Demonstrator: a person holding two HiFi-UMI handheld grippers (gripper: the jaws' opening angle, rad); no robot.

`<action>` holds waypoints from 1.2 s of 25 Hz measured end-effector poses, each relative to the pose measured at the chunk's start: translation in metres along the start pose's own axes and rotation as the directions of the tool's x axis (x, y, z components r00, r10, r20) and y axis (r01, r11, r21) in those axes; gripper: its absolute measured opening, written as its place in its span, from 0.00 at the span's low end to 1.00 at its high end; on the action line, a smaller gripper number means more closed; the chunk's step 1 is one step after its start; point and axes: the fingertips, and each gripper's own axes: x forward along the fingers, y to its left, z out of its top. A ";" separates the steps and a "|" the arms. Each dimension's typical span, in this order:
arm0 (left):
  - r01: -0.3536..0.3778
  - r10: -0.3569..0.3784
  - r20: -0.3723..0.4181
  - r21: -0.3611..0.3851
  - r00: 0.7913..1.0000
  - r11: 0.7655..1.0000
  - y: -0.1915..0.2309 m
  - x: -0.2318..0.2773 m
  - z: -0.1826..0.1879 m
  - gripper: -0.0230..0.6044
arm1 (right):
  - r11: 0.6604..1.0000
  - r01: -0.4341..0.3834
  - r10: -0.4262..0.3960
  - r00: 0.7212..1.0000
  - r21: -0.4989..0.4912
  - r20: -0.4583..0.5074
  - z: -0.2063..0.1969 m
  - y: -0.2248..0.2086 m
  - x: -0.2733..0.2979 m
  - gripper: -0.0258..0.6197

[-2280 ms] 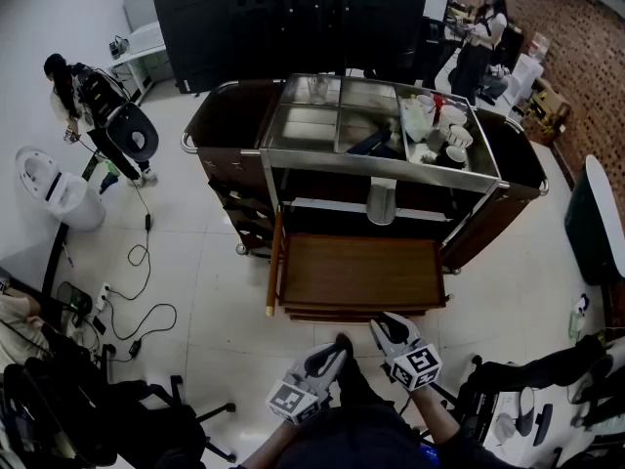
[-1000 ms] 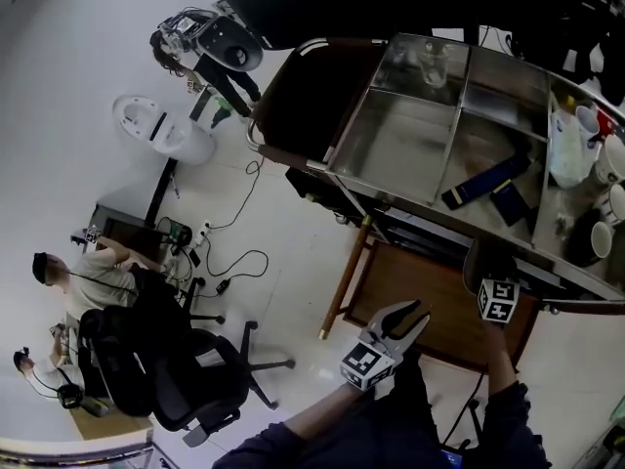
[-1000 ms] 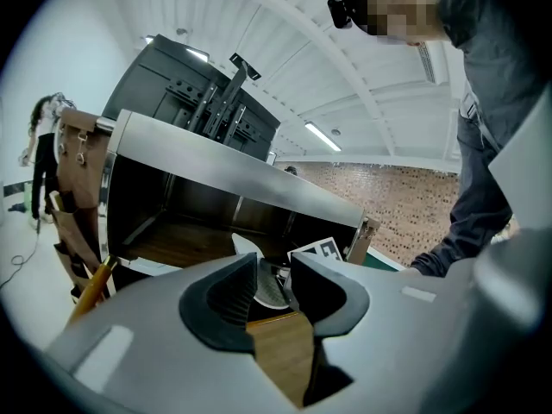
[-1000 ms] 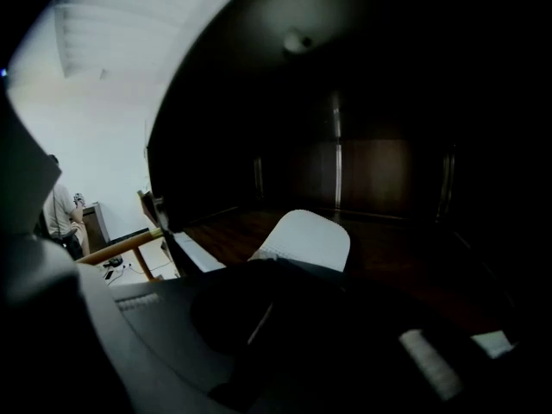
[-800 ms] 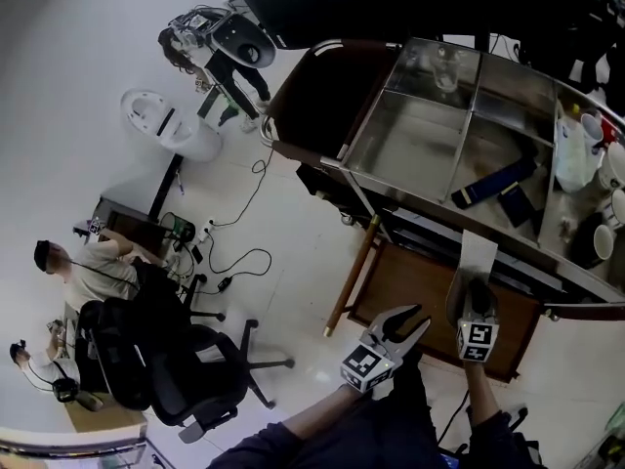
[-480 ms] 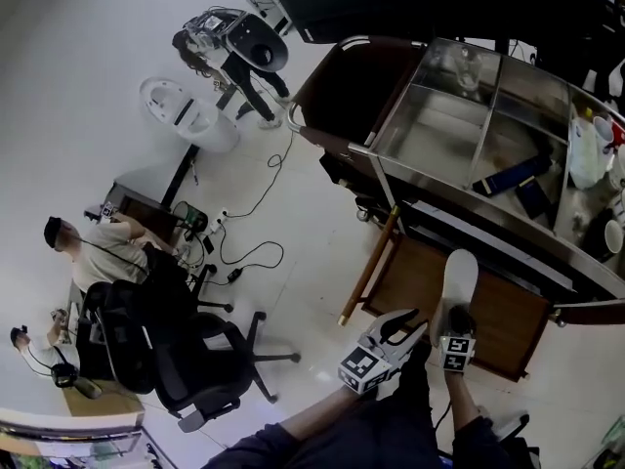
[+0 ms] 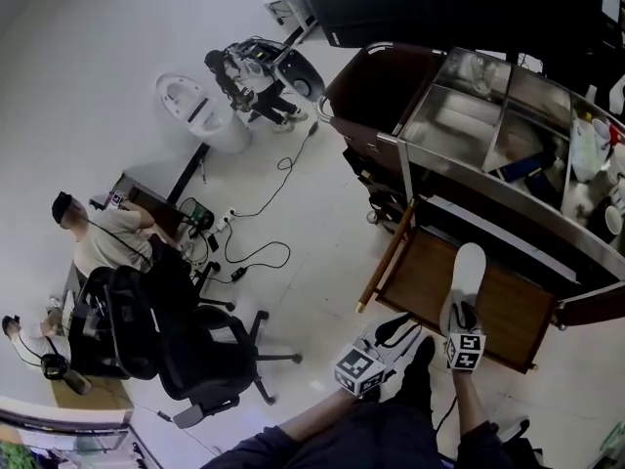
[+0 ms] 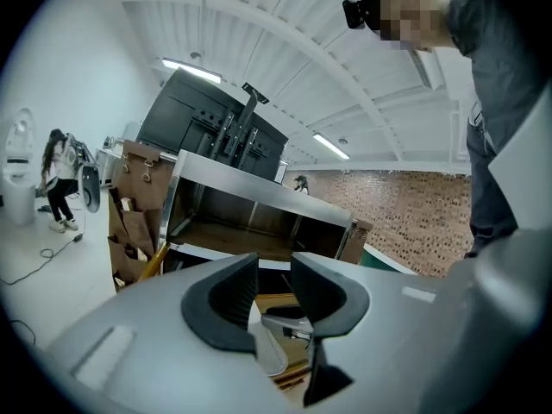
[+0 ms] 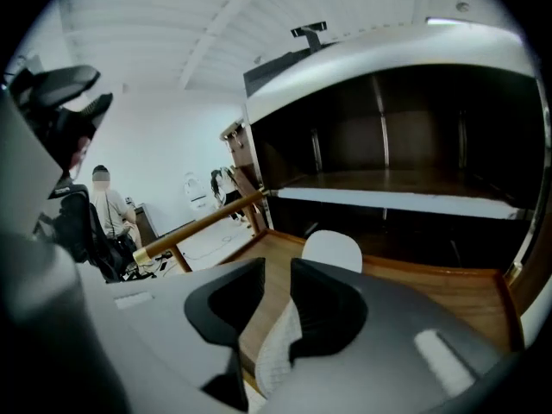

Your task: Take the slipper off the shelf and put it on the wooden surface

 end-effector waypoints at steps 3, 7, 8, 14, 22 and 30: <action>0.017 -0.017 0.013 -0.016 1.000 1.000 -0.011 -0.021 0.001 0.24 | 0.999 -0.043 0.045 0.995 -0.015 0.089 0.030 0.034 -0.039 0.16; 0.042 -0.042 0.041 -0.021 0.998 0.999 -0.025 -0.061 -0.012 0.24 | 0.996 -0.085 0.087 0.982 -0.018 0.167 0.043 0.082 -0.091 0.15; 0.046 -0.046 0.048 -0.018 0.998 0.999 -0.028 -0.074 -0.019 0.24 | 0.996 -0.093 0.094 0.979 -0.016 0.180 0.042 0.096 -0.104 0.14; 0.068 -0.062 0.097 -0.057 0.993 0.996 -0.048 -0.149 -0.039 0.24 | 0.993 -0.113 0.119 0.967 -0.037 0.223 0.028 0.171 -0.176 0.14; 0.153 -0.143 0.135 -0.064 0.980 0.986 -0.076 -0.203 -0.056 0.23 | 0.990 -0.143 0.140 0.950 -0.010 0.279 0.007 0.239 -0.256 0.13; 0.278 -0.268 0.133 -0.069 0.954 0.958 -0.115 -0.210 -0.063 0.22 | 0.995 -0.088 0.099 0.944 -0.049 0.315 0.020 0.255 -0.301 0.04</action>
